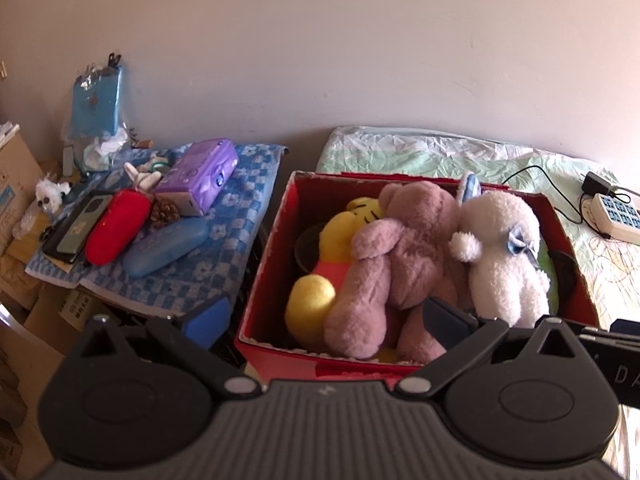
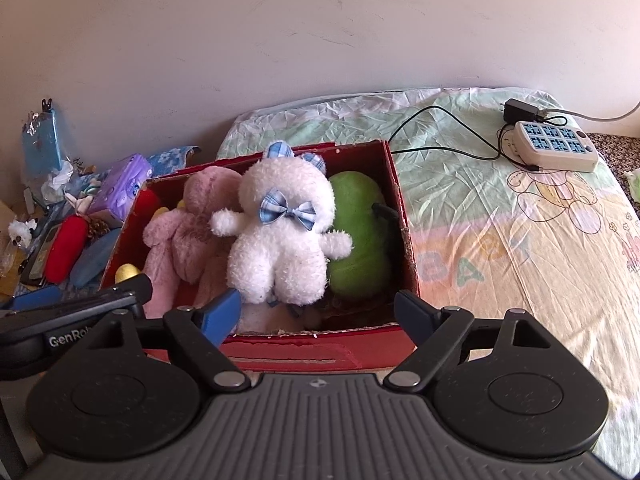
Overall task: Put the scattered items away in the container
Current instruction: 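Withdraw both grippers up and back from the red box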
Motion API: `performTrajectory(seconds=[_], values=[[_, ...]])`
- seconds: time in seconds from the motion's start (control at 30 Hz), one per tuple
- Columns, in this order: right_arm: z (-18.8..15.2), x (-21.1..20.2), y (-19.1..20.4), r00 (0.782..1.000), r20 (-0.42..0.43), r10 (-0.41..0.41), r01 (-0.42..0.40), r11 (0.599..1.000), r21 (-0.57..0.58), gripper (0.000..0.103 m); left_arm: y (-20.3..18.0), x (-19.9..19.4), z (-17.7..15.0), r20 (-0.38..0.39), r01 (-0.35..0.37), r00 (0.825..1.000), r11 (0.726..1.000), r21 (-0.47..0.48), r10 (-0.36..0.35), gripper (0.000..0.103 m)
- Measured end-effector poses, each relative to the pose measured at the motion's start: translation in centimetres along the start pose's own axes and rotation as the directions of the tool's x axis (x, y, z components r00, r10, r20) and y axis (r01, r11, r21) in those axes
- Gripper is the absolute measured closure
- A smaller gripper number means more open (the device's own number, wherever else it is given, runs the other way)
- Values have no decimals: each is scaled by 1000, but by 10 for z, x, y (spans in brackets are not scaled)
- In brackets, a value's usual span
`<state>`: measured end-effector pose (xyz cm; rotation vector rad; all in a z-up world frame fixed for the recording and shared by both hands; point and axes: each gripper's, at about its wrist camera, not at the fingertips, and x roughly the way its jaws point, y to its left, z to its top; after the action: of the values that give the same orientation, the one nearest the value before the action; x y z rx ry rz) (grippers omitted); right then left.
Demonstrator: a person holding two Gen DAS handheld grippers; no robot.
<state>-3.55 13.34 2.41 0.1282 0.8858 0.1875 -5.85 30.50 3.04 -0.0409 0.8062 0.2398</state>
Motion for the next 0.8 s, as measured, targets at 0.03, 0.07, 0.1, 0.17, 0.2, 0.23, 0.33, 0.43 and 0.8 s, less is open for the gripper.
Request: performTrajectory(seconds=[0.03,0.07,0.1,0.17,0.2,0.23,0.33,0.43,0.8], values=[[0,0,0,1000,-1,-2,2,1000,0,17,-1,0,0,-2,1,1000,1000,2,-1,0],[-1,-1,0,1000,-4,-3,3,1000,-2,17,-1,-1,-1,-3,4,1000,1000,5,-4,0],[-1,-1,0,1000,-7,0,0,1000,-2,17,-1,-1,-2,-3,8,1000,1000,9,-7,0],[-2,-2,-1,1000,-18,5,-5,1000,2,17,-2,-1,-4,-10,5,1000,1000,19,-5,0],[-3,-2,-2,1000,-26,5,-5,1000,6,17,-3,0,-5,-15,3,1000,1000,24,-2,0],[-3,-1,-3,999,-33,7,-7,1000,9,17,-3,0,-6,-18,3,1000,1000,27,-3,0],[-5,-2,-5,998,-54,8,-7,1000,12,17,-3,-2,-9,-25,24,999,999,34,-23,1],[-6,-6,-13,998,-65,-24,26,999,25,18,-9,-4,-14,-38,56,998,997,50,-54,1],[-10,-22,-88,990,-54,-129,136,982,131,18,-80,-16,-31,-53,146,989,977,152,-139,1]])
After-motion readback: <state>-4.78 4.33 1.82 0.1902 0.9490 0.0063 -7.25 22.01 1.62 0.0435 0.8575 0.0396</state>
